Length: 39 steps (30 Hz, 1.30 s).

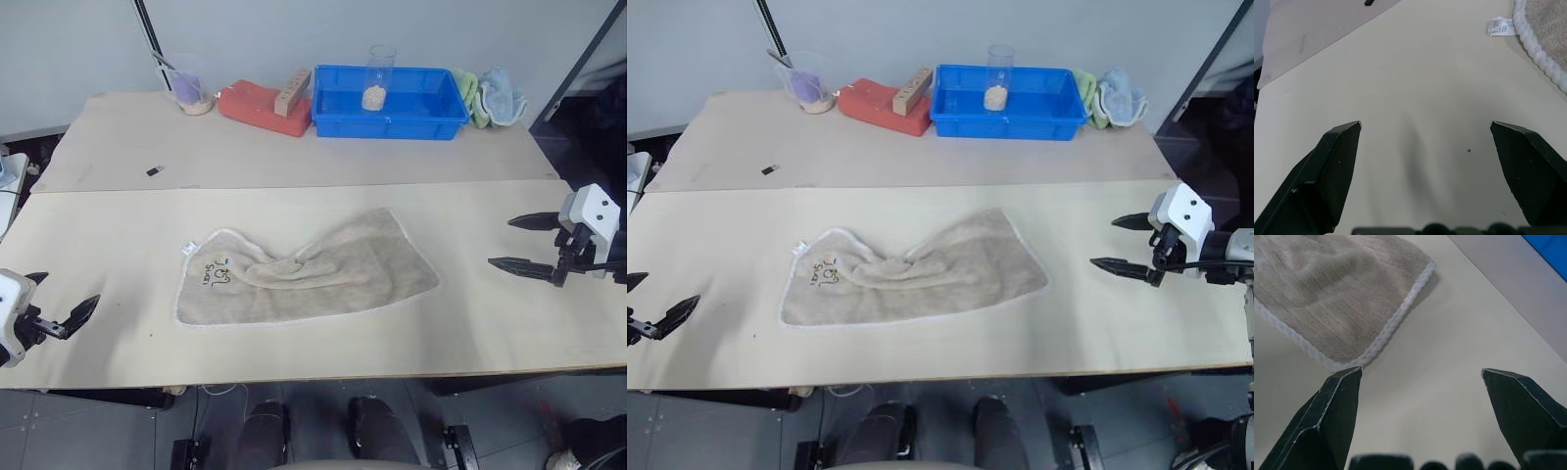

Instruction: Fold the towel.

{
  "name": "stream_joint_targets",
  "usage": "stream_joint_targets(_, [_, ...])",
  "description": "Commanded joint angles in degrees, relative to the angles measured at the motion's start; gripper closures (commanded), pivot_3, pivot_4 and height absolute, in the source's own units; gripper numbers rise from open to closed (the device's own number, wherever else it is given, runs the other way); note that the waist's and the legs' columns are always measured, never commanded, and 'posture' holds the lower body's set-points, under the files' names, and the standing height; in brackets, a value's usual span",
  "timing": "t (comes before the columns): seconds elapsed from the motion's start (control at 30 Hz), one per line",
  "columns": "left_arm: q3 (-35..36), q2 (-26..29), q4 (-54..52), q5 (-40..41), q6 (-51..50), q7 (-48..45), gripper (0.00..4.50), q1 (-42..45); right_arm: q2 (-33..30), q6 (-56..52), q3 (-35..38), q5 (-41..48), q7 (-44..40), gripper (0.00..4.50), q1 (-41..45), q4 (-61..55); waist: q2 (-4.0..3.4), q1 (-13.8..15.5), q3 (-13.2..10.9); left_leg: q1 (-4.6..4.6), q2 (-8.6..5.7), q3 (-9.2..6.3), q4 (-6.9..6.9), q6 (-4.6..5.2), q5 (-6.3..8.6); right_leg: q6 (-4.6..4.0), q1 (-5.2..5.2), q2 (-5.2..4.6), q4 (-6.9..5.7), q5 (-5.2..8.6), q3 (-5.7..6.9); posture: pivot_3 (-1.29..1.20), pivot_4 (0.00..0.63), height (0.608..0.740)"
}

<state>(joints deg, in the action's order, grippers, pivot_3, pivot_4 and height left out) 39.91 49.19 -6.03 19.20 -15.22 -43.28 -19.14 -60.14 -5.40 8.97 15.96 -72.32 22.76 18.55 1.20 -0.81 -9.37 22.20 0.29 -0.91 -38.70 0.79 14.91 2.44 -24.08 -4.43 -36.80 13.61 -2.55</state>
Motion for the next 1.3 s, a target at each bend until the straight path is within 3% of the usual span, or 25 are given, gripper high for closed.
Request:
stream_joint_targets(0.03, [2.4,0.3,-0.5,0.5,0.1,-0.1,0.00,0.5,-0.1,0.7,1.3,0.4,-0.1,0.16,-0.2,-0.4,0.00,0.0,0.0,0.00,0.00,0.00,0.00,0.00,0.00,0.00,0.00,0.00,0.00,0.00,0.00,0.00,0.150,0.740])
stream_joint_targets(0.3, [3.4,0.8,2.4,1.2,1.1,-1.7,0.00,2.6,0.4,1.6,1.8,0.5,0.0,0.16,-1.4,0.3,0.00,0.0,0.0,-0.01,0.01,0.02,0.00,0.00,0.00,0.00,0.00,0.01,-0.01,0.00,0.00,0.00,0.150,0.740])
stream_joint_targets(0.73, [3.8,-0.2,-1.5,3.4,1.9,-8.1,0.00,-1.0,2.0,1.3,1.1,0.9,0.4,0.16,0.4,-0.6,0.00,-0.1,0.0,-0.02,0.02,0.04,0.00,0.00,0.00,0.00,-0.01,0.01,-0.01,0.00,0.00,0.00,0.150,0.740])
stream_joint_targets(1.03, [-10.6,-0.7,-10.5,-0.6,8.7,-16.5,0.00,-6.9,2.2,-12.3,-2.9,9.5,-3.8,0.16,-1.8,-25.1,-0.01,0.1,0.0,0.00,0.12,0.06,0.01,0.00,0.01,-0.05,-0.03,0.05,-0.01,-0.01,-0.01,0.00,0.150,0.740])
stream_joint_targets(1.3, [-22.7,0.4,-0.6,-7.2,15.3,-16.6,0.00,4.7,2.1,-21.1,-4.5,15.1,-3.7,0.16,-1.5,-36.6,0.01,0.6,0.0,0.03,0.07,0.04,-0.09,0.00,0.01,-0.06,0.01,0.04,0.01,-0.02,0.06,0.00,0.150,0.740])
